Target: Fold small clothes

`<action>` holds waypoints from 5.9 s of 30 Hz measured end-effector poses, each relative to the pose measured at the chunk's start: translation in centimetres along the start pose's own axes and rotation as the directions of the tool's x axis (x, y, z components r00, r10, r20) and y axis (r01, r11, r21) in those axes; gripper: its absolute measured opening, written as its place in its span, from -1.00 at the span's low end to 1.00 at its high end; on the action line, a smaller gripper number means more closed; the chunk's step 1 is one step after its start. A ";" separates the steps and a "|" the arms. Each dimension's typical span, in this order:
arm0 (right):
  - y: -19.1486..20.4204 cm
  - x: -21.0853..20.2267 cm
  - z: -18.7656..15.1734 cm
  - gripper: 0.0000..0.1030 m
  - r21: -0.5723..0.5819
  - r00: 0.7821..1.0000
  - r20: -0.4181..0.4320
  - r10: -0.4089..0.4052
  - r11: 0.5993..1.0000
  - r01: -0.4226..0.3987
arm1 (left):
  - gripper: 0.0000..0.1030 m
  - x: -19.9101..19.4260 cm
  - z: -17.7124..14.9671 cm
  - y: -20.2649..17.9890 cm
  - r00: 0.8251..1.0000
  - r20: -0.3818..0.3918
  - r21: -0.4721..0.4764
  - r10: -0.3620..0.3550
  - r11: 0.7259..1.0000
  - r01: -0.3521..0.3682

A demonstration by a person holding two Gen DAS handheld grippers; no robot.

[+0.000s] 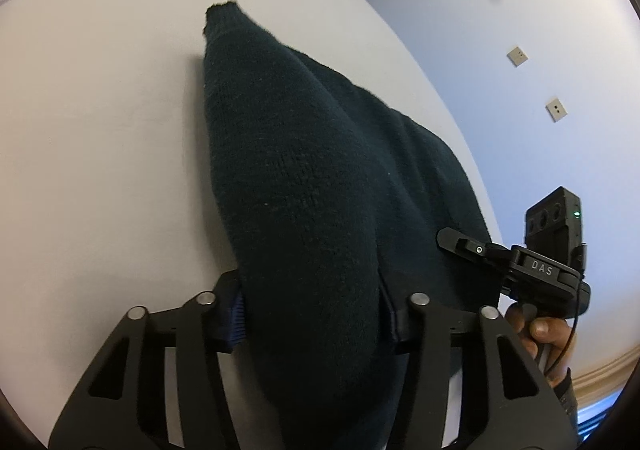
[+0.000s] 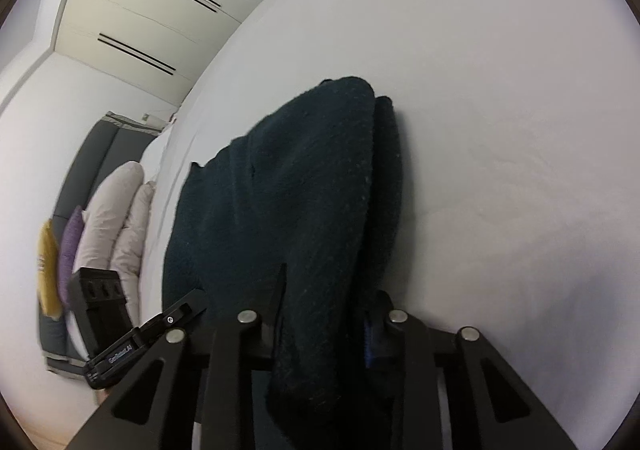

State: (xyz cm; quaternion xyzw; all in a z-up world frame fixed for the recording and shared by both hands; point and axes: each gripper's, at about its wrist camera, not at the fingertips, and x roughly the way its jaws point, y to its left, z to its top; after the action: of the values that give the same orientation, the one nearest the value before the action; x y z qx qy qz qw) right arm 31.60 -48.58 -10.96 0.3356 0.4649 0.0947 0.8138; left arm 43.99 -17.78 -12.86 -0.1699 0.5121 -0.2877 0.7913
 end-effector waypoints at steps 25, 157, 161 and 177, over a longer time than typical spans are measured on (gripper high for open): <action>21.7 -1.1 -24.4 -0.46 -0.310 0.996 -0.040 0.084 0.946 -0.092 | -0.05 -22.7 -18.0 4.0 0.966 0.172 0.065 0.190 0.977 -0.204; 21.6 -11.4 -38.6 1.00 -0.388 0.908 0.249 -0.337 0.824 0.412 | 1.00 -28.5 -35.7 -1.4 0.725 0.212 -0.055 0.656 0.748 -0.661; 21.5 -11.3 -38.6 1.00 -0.388 0.908 0.246 -0.338 0.824 0.412 | 1.00 -28.4 -35.7 -1.3 0.726 0.210 -0.056 0.655 0.749 -0.660; 21.5 -11.0 -38.7 1.00 -0.387 0.909 0.242 -0.340 0.825 0.411 | 1.00 -28.5 -35.7 -1.2 0.728 0.207 -0.057 0.653 0.751 -0.658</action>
State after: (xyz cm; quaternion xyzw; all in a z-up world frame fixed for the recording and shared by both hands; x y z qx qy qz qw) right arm -2.80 -19.72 -2.98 0.0562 0.4214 0.0045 0.9051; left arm 2.35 0.14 -6.81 -0.0004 0.4478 0.0248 0.8938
